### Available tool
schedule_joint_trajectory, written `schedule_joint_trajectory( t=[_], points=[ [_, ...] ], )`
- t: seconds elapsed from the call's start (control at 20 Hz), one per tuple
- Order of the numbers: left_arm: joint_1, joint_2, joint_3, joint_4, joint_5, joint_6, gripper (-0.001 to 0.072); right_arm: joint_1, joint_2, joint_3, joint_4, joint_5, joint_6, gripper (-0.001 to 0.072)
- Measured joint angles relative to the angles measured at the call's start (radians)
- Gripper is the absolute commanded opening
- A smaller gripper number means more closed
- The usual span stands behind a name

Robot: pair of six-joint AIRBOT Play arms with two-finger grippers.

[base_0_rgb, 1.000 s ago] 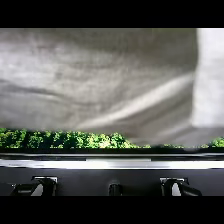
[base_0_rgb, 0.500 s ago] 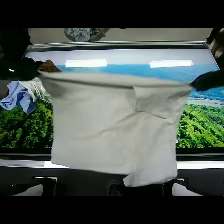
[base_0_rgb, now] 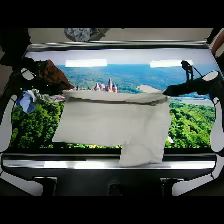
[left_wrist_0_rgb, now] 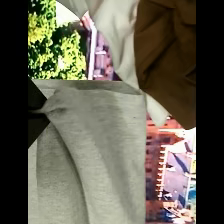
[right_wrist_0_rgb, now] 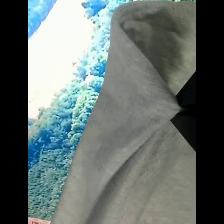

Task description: Fold the shirts.

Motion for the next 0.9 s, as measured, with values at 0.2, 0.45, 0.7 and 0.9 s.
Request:
schedule_joint_trajectory(
  t=[0.2, 0.45, 0.7, 0.9],
  points=[
    [0.049, -0.025, 0.056, -0.023, -0.032, 0.045, 0.0042, 0.021, 0.067, -0.003, -0.136, 0.166, 0.032, 0.0048],
    [0.079, -0.099, 0.076, -0.030, -0.200, 0.069, 0.0041, 0.086, 0.115, -0.149, -0.270, 0.283, 0.089, 0.0048],
    [0.084, -0.169, 0.080, -0.027, -0.326, 0.067, 0.0414, 0.129, 0.127, -0.295, -0.297, 0.246, 0.146, 0.0402],
    [0.107, -0.156, 0.102, -0.030, -0.396, 0.050, 0.0423, 0.109, 0.172, -0.285, -0.293, 0.308, 0.119, 0.0609]
  ],
)
